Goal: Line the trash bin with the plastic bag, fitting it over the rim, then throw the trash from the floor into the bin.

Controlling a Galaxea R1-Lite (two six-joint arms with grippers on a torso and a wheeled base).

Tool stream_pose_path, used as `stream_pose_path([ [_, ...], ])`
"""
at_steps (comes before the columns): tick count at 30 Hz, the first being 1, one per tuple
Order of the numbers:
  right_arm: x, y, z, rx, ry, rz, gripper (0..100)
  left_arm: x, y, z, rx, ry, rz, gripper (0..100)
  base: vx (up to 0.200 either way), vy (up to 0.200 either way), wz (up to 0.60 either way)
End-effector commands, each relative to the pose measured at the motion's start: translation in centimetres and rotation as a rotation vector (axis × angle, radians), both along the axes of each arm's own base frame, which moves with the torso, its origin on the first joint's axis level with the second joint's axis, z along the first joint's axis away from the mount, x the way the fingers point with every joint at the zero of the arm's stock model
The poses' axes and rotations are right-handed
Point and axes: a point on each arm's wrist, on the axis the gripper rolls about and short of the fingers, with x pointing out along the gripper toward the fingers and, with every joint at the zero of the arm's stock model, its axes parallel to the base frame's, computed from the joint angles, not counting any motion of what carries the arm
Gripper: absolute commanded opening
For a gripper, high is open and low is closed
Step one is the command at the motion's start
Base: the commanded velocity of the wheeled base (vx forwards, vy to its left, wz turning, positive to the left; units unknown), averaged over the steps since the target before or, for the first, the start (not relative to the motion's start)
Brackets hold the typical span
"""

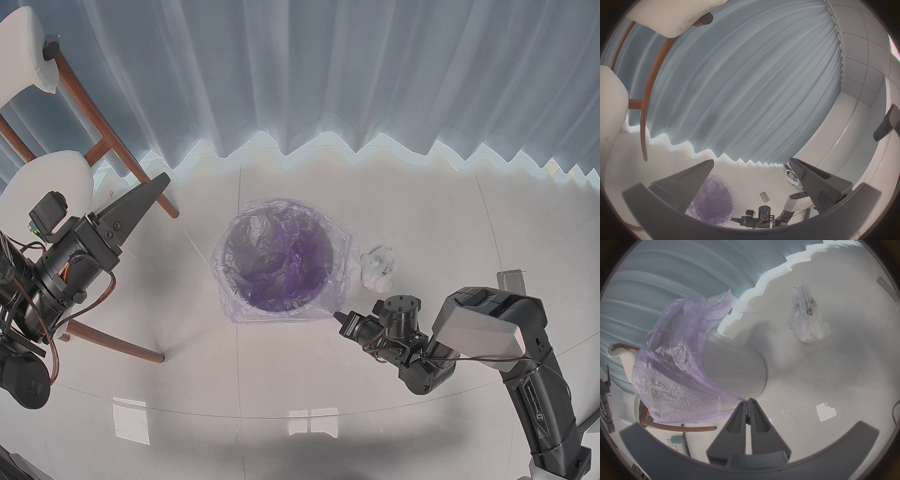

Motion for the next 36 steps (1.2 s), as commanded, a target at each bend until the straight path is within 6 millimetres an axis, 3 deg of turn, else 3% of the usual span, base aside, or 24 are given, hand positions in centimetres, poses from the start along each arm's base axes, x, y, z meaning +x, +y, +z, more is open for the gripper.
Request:
stream_pose_path([
  [1, 0.3, 0.2, 0.1, 0.006, -0.007, 0.001, 0, 0.0, -0.1, -0.1, 0.003, 0.0, -0.002, 100, 0.0, 0.0, 0.0],
  [4, 0.2, 0.2, 0.0, 0.003, -0.002, 0.001, 0, 0.0, -0.1, -0.1, 0.01, -0.006, 0.001, 100, 0.0, 0.0, 0.0],
  [5, 0.2, 0.2, 0.0, 0.005, -0.002, 0.001, 100, 0.0, -0.1, -0.1, 0.011, -0.007, 0.002, 100, 0.0, 0.0, 0.0],
  [9, -0.5, 0.4, 1.2, 0.038, -0.029, -0.021, 100, 0.0, -0.1, -0.1, 0.01, -0.004, 0.001, 100, 0.0, 0.0, 0.0],
  [10, -1.8, 0.6, 2.5, 0.077, -0.058, -0.042, 100, 0.0, -0.1, 0.0, 0.009, -0.007, 0.003, 100, 0.0, 0.0, 0.0],
  [12, -2.9, 0.5, 3.1, 0.095, -0.067, -0.035, 100, 0.0, -0.1, 0.0, 0.009, -0.009, 0.003, 100, 0.0, 0.0, 0.0],
  [13, -4.8, -0.3, 4.2, 0.104, -0.078, -0.019, 100, 0.0, -0.1, 0.0, 0.01, -0.01, 0.003, 100, 0.0, 0.0, 0.0],
  [18, -9.7, -2.1, 6.3, 0.107, -0.054, 0.043, 100, 0.0, -0.1, 0.0, 0.009, -0.009, 0.003, 100, 0.0, 0.0, 0.0],
  [22, -11.1, -3.5, 8.4, 0.14, -0.041, 0.024, 100, 0.1, -0.1, 0.1, 0.008, -0.012, 0.003, 100, 0.0, 0.0, 0.0],
  [28, -10.0, -5.5, 10.3, 0.17, 0.023, -0.057, 100, 0.1, 0.0, 0.4, 0.005, -0.024, 0.004, 100, 0.0, 0.0, 0.0],
  [32, -7.0, -6.3, 12.4, 0.186, 0.095, -0.134, 100, 0.2, 0.4, 0.8, 0.02, -0.041, -0.015, 100, 0.0, 0.0, 0.0],
  [36, -6.0, -6.1, 13.1, 0.193, 0.13, -0.153, 100, 0.2, 0.9, 0.8, 0.033, -0.047, -0.013, 100, 0.0, 0.0, 0.0],
])
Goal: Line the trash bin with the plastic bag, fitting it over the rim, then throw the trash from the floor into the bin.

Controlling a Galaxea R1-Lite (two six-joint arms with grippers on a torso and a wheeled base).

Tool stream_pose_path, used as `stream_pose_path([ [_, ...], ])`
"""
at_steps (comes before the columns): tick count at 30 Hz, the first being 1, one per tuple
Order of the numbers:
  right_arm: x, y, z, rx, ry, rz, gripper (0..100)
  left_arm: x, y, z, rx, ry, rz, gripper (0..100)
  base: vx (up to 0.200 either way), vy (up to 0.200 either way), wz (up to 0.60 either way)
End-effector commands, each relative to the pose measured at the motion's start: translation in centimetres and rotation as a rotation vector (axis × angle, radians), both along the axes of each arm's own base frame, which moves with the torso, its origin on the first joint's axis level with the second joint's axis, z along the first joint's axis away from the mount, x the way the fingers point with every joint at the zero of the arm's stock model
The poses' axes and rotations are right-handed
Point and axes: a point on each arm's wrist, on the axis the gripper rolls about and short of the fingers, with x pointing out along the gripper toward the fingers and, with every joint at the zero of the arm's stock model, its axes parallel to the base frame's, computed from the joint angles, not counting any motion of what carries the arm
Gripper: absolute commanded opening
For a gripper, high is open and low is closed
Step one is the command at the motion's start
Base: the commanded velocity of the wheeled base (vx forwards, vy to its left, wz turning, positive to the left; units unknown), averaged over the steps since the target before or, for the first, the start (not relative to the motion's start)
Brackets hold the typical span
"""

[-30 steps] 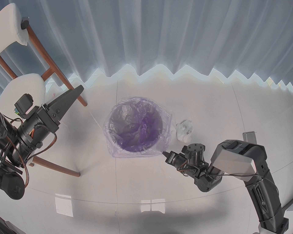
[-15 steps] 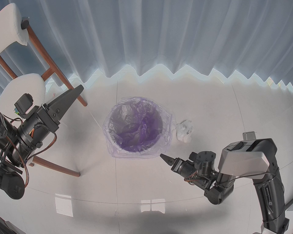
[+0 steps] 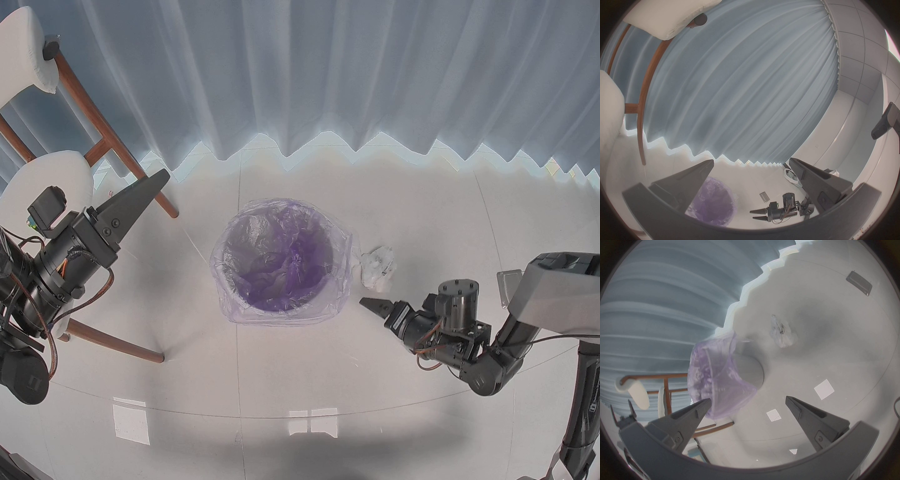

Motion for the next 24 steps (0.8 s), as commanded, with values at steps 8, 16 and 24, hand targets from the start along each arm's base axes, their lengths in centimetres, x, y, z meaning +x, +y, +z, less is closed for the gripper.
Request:
stream_pose_path([
  [8, 0.1, -0.3, 4.0, 0.005, -0.06, -0.004, 100, -0.2, 0.7, 0.3, 0.016, -0.019, -0.003, 100, 0.0, 0.0, 0.0],
  [16, -3.5, 0.8, 4.2, -0.062, -0.133, 0.092, 100, -0.2, 0.6, 0.0, 0.019, -0.007, -0.009, 100, 0.0, 0.0, 0.0],
  [24, -5.2, 3.0, 4.3, -0.122, -0.201, 0.173, 100, 0.2, 1.2, 0.1, 0.018, -0.007, 0.021, 100, 0.0, 0.0, 0.0],
])
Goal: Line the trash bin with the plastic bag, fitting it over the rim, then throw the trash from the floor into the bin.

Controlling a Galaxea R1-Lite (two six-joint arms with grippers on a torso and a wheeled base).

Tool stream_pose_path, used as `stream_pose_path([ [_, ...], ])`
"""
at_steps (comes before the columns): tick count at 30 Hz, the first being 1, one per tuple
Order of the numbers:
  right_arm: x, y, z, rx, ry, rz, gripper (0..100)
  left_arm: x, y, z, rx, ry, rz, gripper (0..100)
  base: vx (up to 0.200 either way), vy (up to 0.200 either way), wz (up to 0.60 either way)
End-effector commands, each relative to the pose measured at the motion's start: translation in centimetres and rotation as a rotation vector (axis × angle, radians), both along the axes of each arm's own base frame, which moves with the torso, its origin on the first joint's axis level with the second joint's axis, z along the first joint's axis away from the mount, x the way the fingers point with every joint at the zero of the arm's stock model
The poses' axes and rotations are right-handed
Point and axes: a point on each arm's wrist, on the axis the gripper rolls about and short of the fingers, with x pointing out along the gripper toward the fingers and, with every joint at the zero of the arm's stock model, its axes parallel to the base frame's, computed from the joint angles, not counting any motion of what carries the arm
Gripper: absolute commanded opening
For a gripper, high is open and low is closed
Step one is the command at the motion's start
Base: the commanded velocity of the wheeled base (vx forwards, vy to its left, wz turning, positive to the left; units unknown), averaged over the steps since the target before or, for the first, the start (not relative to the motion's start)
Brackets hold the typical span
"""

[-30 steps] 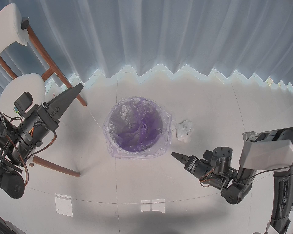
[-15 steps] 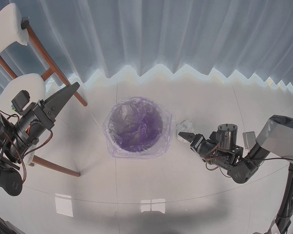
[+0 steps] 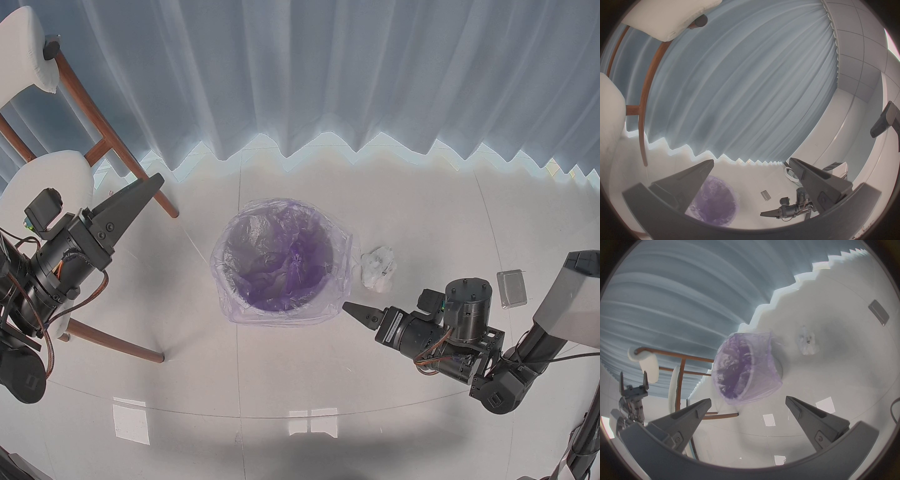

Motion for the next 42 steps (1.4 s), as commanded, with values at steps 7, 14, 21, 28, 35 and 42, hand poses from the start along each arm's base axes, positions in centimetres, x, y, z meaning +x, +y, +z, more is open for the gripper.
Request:
stream_pose_path([
  [7, 0.9, 2.0, -0.5, -0.028, -0.04, 0.023, 100, 0.3, 1.5, 0.6, -0.01, -0.015, 0.07, 100, 0.114, 0.0, 0.0],
  [14, 1.7, 2.8, 0.7, -0.007, -0.071, 0.024, 100, 0.3, 1.3, 0.4, -0.006, -0.011, 0.059, 100, 0.2, 0.0, 0.0],
  [21, 1.4, 3.3, 2.6, 0.016, -0.103, 0.037, 100, 0.1, 1.0, 0.5, -0.005, -0.02, 0.043, 100, 0.2, 0.0, 0.0],
  [28, -0.7, 5.6, 2.7, 0.015, -0.09, 0.13, 100, -1.5, 0.1, 0.8, -0.011, -0.027, -0.011, 100, 0.2, 0.114, 0.0],
  [35, -0.4, 7.6, 1.1, -0.024, -0.043, 0.166, 100, -1.9, -0.8, 0.4, -0.006, -0.015, -0.052, 100, 0.057, 0.2, 0.0],
  [42, 1.7, 8.2, -0.9, -0.074, -0.012, 0.141, 100, -2.5, -2.4, 0.3, -0.006, -0.016, -0.133, 100, 0.0, 0.114, 0.0],
])
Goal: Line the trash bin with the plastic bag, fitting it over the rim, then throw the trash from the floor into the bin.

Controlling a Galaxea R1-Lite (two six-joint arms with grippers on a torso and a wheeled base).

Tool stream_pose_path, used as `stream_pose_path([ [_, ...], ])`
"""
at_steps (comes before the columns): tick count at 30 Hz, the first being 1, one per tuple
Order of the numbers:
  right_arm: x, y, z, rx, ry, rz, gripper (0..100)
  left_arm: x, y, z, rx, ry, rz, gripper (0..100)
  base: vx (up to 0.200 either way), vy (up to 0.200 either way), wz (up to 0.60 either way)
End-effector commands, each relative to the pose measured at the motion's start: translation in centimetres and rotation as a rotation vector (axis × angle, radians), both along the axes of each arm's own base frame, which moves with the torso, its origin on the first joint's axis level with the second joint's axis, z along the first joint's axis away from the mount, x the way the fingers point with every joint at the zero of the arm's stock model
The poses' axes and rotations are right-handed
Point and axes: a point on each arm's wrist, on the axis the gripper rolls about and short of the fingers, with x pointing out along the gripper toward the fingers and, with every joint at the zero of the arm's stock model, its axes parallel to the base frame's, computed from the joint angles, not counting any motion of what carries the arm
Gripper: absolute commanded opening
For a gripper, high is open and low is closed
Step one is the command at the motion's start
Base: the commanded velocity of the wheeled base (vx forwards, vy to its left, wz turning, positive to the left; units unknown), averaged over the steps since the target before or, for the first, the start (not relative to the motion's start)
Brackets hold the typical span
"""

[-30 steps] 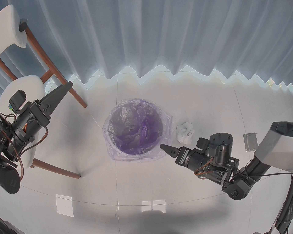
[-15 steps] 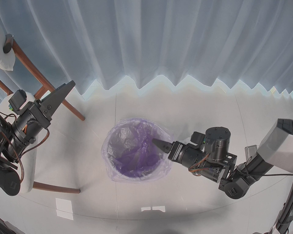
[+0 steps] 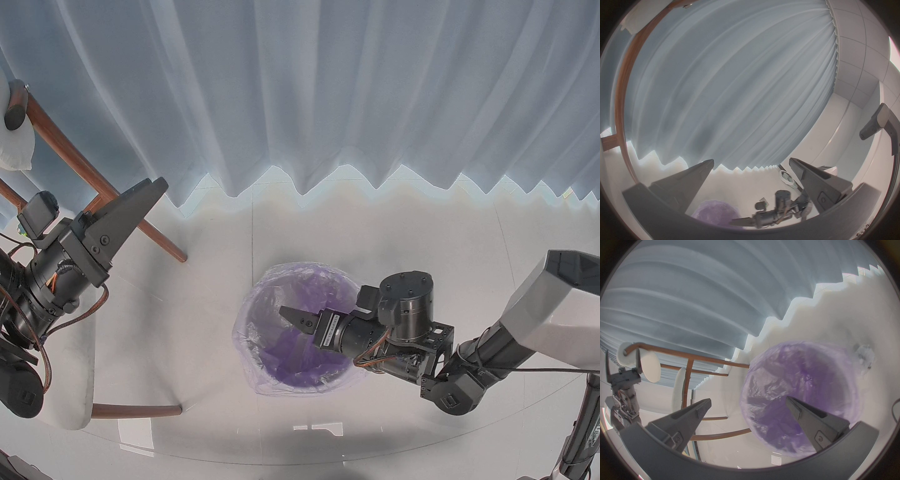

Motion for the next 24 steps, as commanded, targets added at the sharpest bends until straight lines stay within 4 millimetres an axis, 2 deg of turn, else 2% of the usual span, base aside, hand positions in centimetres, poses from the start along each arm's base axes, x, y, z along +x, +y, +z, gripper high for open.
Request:
stream_pose_path([
  [1, 1.8, 0.4, -2.2, -0.035, 0.024, -0.025, 100, -0.6, -1.2, -0.1, -0.001, 0.003, -0.061, 100, 0.0, 0.0, 0.0],
  [8, 4.3, 0.5, -4.0, -0.04, 0.03, -0.063, 100, -0.7, -1.4, -0.3, -0.003, 0.014, -0.072, 100, 0.0, 0.0, 0.0],
  [12, 5.7, 0.6, -3.8, -0.019, 0.008, -0.082, 100, -0.6, -1.4, -0.3, -0.015, 0.035, -0.081, 100, 0.0, 0.0, 0.0],
  [18, 5.6, 0.3, -3.3, -0.008, 0.001, -0.088, 100, -0.5, -1.4, -0.3, -0.049, 0.096, -0.109, 100, 0.0, 0.0, 0.0],
  [24, 5.3, 0.2, -2.8, -0.002, -0.003, -0.085, 100, -0.6, -1.4, -0.3, -0.049, 0.101, -0.113, 100, -0.2, 0.0, 0.0],
])
